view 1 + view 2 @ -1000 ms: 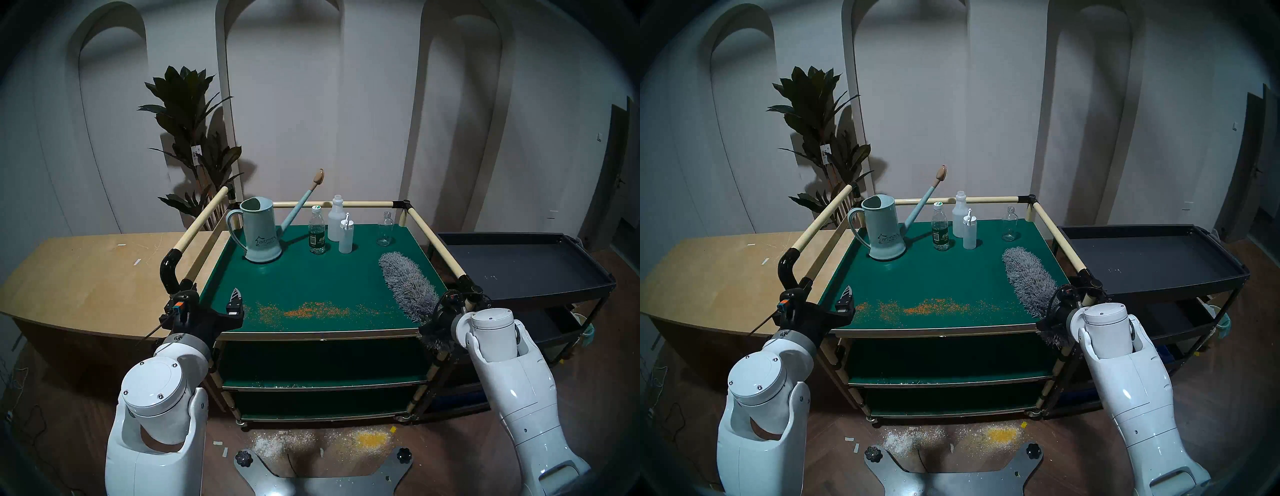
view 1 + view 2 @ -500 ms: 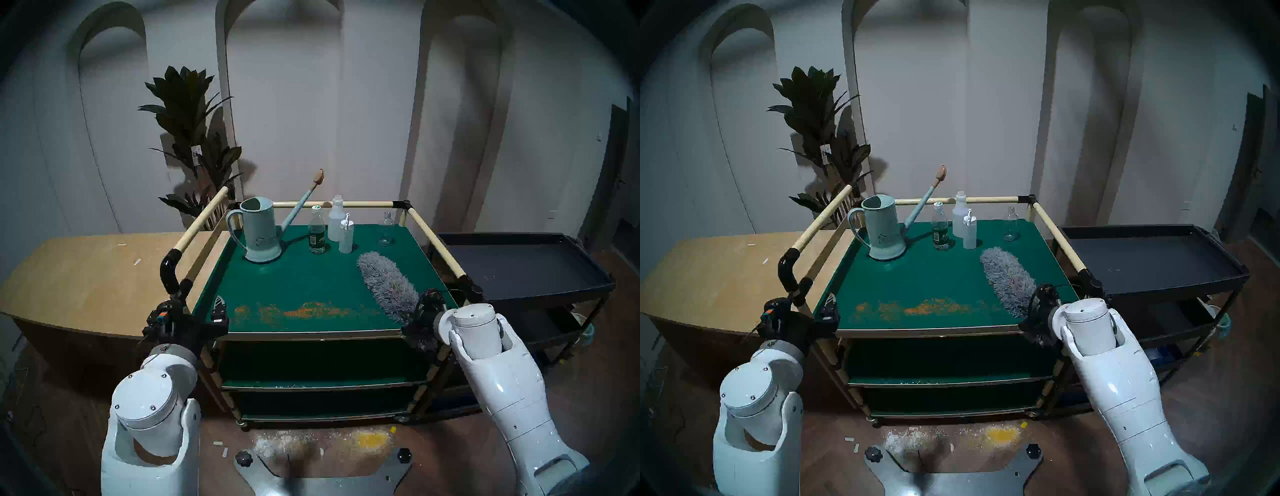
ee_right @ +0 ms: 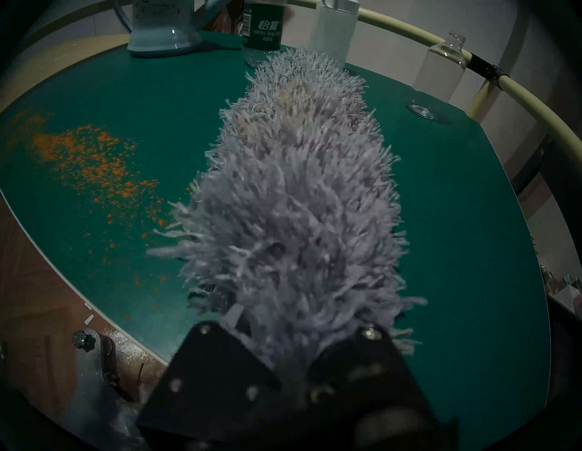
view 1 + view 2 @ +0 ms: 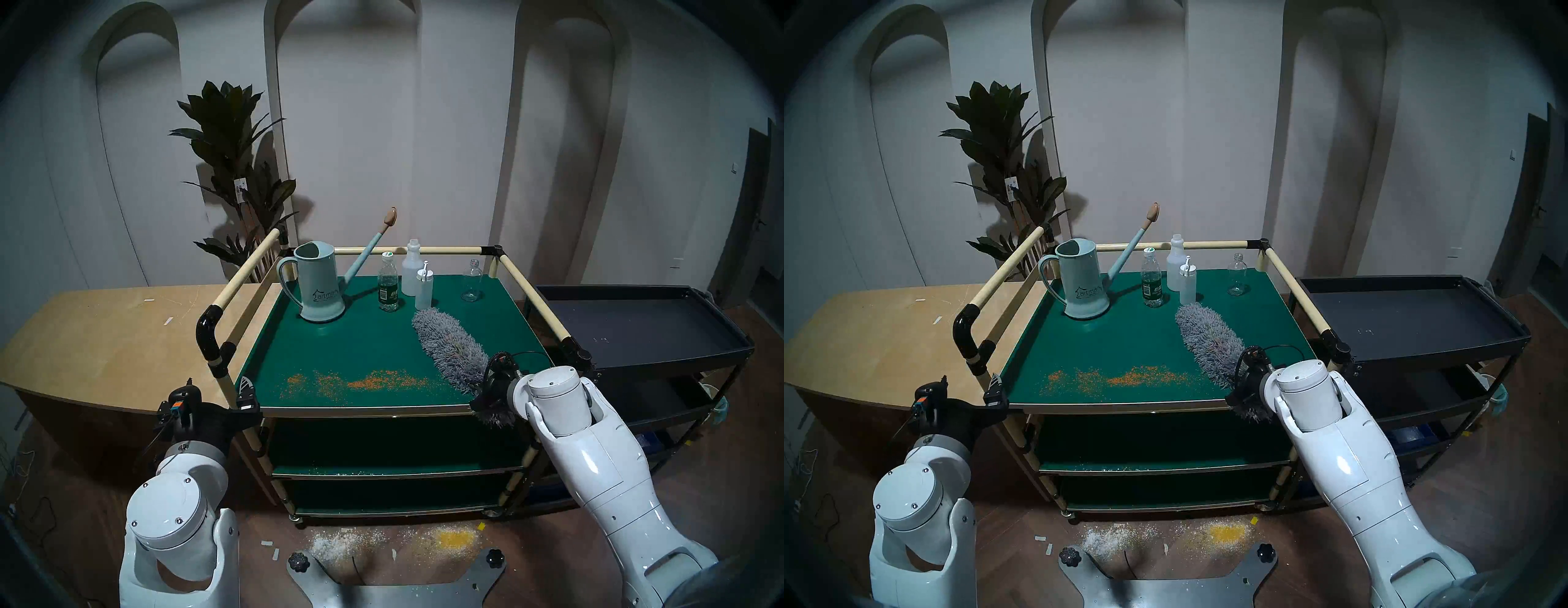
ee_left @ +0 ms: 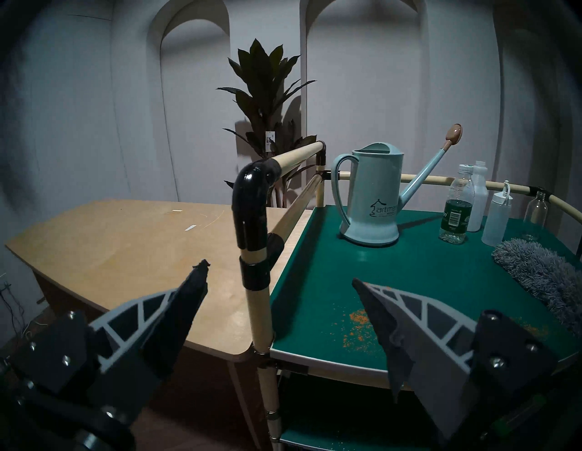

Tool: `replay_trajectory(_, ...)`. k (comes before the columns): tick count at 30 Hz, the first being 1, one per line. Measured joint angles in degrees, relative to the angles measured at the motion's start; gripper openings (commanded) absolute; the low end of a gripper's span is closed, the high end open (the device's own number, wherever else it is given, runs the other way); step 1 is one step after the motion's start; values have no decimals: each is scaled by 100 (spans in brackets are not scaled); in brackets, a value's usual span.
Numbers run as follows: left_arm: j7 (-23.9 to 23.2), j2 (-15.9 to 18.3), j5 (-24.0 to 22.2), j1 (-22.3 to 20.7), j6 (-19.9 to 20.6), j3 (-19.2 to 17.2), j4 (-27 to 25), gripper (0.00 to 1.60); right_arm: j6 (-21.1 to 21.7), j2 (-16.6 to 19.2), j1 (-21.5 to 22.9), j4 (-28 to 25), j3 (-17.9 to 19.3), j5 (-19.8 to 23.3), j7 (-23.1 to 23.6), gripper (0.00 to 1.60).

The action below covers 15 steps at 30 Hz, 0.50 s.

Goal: Dust the shelf with the duster

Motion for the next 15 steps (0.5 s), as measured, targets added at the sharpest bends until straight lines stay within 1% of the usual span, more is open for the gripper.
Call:
replay_trajectory(9,268,-241,4,365,-156,-76,-171,160,-66,-230,284,250,-350,-76,-46,0)
replay_trajectory(15,384,-352,2,529,-249,-111,-235,160,-101,-333,431,371,-556,-125,-52,0)
